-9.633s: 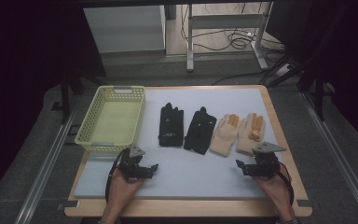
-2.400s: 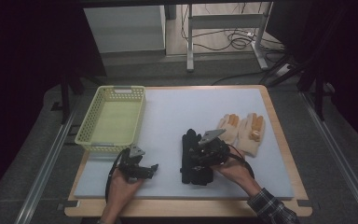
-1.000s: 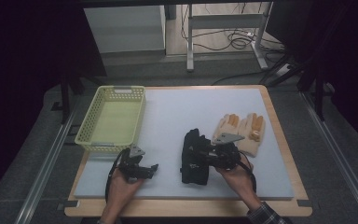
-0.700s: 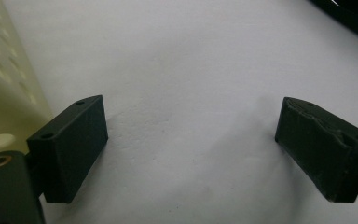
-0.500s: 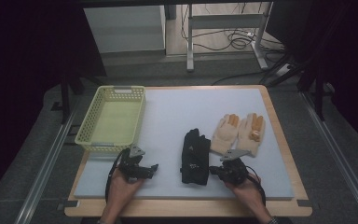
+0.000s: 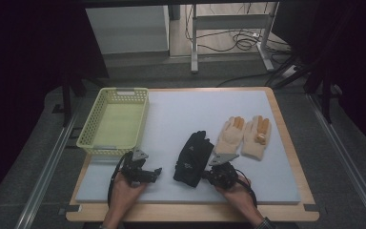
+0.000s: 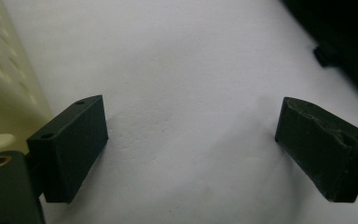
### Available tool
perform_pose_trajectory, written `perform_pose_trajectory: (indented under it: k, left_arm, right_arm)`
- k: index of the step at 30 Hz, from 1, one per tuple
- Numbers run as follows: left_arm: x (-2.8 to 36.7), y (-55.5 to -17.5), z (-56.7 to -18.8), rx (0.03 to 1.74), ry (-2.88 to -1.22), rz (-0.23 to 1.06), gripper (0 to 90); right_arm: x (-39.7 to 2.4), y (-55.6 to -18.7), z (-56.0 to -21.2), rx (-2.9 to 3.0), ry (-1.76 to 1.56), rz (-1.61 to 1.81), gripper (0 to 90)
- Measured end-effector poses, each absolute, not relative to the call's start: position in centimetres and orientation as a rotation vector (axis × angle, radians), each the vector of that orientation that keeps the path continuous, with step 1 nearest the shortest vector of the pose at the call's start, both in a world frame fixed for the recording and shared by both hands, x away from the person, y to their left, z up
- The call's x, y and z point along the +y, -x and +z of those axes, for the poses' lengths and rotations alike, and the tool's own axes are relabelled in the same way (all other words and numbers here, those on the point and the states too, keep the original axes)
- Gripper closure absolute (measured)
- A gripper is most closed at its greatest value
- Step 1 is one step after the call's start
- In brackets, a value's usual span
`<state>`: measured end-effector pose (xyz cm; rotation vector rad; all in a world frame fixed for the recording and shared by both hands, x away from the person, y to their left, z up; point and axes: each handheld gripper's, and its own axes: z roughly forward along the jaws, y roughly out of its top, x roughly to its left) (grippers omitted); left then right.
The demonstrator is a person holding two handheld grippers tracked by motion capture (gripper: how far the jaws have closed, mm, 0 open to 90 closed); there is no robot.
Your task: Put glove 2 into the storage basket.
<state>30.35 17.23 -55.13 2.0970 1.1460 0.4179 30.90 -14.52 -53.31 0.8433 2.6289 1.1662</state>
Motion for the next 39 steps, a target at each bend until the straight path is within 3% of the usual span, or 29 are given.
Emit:
perform_pose_trajectory:
  k: [22,27,39]
  left_arm:
    - [17.2,-30.4,-55.1,1.147,-2.098,0.418,9.5]
    - [17.2,-30.4,-55.1,1.147,-2.100,0.419,9.5]
    - [17.1,-30.3,-55.1,1.152,-2.100,0.423,10.0]
  right_arm:
    - [-10.1,-34.0,-53.7,2.571,-0.815,1.154,87.4]
    - [-10.5,-33.8,-53.4,2.585,-0.793,1.135,73.6]
    - [-15.5,-33.2,-51.9,2.515,-0.859,1.126,57.1]
